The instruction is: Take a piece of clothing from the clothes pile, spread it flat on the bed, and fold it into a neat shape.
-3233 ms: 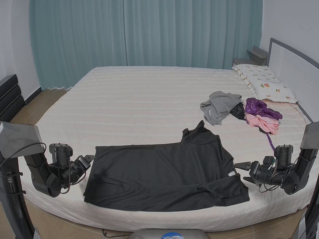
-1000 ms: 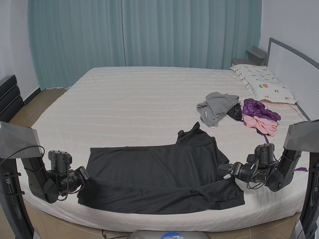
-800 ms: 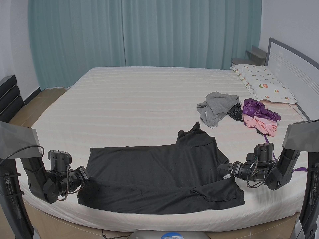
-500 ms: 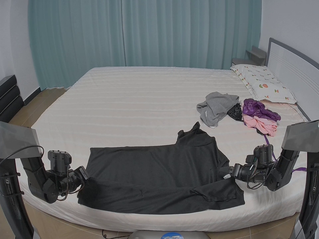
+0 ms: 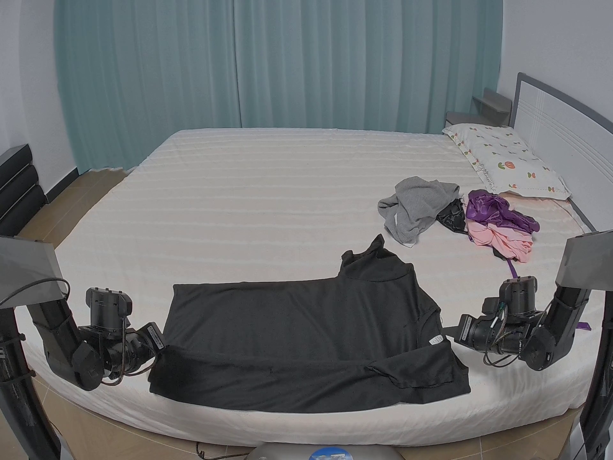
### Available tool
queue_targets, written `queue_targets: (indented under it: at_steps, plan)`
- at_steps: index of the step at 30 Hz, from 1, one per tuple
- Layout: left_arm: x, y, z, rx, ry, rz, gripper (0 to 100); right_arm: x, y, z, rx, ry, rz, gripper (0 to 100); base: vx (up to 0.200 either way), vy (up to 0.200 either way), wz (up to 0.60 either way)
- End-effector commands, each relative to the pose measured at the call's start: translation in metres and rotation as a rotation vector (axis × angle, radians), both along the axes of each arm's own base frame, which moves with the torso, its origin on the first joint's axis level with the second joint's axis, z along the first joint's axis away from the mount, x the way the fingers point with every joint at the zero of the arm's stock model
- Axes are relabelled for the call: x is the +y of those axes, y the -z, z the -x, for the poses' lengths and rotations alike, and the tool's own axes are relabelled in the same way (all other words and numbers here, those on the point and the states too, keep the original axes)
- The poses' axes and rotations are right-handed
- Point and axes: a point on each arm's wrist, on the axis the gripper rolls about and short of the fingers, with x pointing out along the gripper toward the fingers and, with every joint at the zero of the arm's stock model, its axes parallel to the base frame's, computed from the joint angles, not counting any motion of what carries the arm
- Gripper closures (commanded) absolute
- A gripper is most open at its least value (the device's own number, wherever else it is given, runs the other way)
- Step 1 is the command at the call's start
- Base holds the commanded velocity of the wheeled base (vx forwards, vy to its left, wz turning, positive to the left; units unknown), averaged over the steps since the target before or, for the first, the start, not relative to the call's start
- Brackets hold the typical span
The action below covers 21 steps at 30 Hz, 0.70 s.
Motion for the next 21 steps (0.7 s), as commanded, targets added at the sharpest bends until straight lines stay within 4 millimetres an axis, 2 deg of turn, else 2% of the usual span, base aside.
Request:
queue_targets:
  at_steps: [1, 5, 9, 12, 13, 21]
  plan:
    - [0.001, -0.015, 0.009, -0.019, -0.003, -0.001, 100, -0.007, -0.024, 0.02, -0.031, 0.014, -0.01, 100, 0.0, 0.0, 0.0]
    - [0.002, -0.02, 0.016, -0.028, -0.006, 0.0, 100, -0.012, -0.027, 0.033, -0.016, 0.023, -0.014, 100, 0.0, 0.0, 0.0]
    - [0.002, -0.02, 0.019, -0.024, -0.006, -0.001, 100, -0.014, -0.024, 0.03, -0.01, 0.034, -0.013, 100, 0.0, 0.0, 0.0]
    - [0.001, -0.019, 0.019, -0.018, -0.003, 0.001, 100, -0.013, -0.014, 0.024, 0.012, 0.029, -0.006, 100, 0.0, 0.0, 0.0]
    - [0.001, -0.019, 0.018, -0.021, -0.003, 0.002, 100, -0.012, -0.011, 0.022, 0.017, 0.024, -0.004, 0, 0.0, 0.0, 0.0]
    - [0.001, -0.019, 0.016, -0.027, -0.004, 0.005, 100, -0.008, 0.019, -0.011, 0.01, -0.025, 0.046, 0, 0.0, 0.0, 0.0]
